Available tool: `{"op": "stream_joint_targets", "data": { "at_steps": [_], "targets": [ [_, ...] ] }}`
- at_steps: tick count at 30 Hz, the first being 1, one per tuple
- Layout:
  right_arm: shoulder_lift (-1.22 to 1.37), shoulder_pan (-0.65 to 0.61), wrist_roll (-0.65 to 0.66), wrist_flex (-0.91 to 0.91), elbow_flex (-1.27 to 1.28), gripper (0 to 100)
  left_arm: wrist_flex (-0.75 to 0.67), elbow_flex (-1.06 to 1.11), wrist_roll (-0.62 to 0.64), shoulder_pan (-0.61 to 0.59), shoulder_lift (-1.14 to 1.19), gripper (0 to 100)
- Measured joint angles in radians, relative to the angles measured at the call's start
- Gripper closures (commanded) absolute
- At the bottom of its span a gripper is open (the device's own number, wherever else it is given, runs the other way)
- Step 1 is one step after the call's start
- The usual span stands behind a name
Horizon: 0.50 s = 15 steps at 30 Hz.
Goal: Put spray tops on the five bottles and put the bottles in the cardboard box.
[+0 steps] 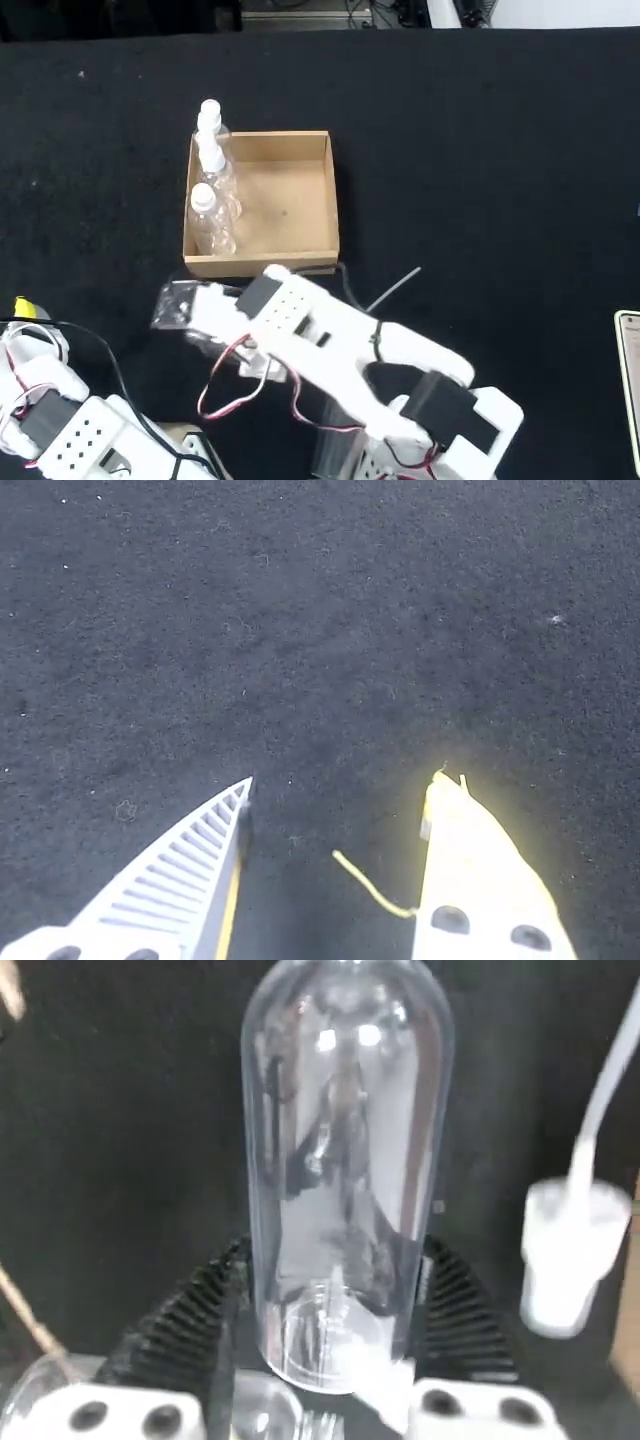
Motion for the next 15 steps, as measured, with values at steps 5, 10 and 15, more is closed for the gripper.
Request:
{"op": "stream_joint_targets", "data": {
  "at_steps": [5,10,15],
  "targets": [
    [-0.175,0.117,-0.014,0.157,0.000,85.6,0.000,0.000,0.000,0.002,0.000,75],
    [-0.333,0.284,-0.009,0.298,0.000,85.6,0.000,0.000,0.000,0.002,0.000,75],
    [-0.417,0.525,0.075,0.405,0.000,85.7,0.000,0.000,0.000,-0.005,0.000,75]
  ]
}}
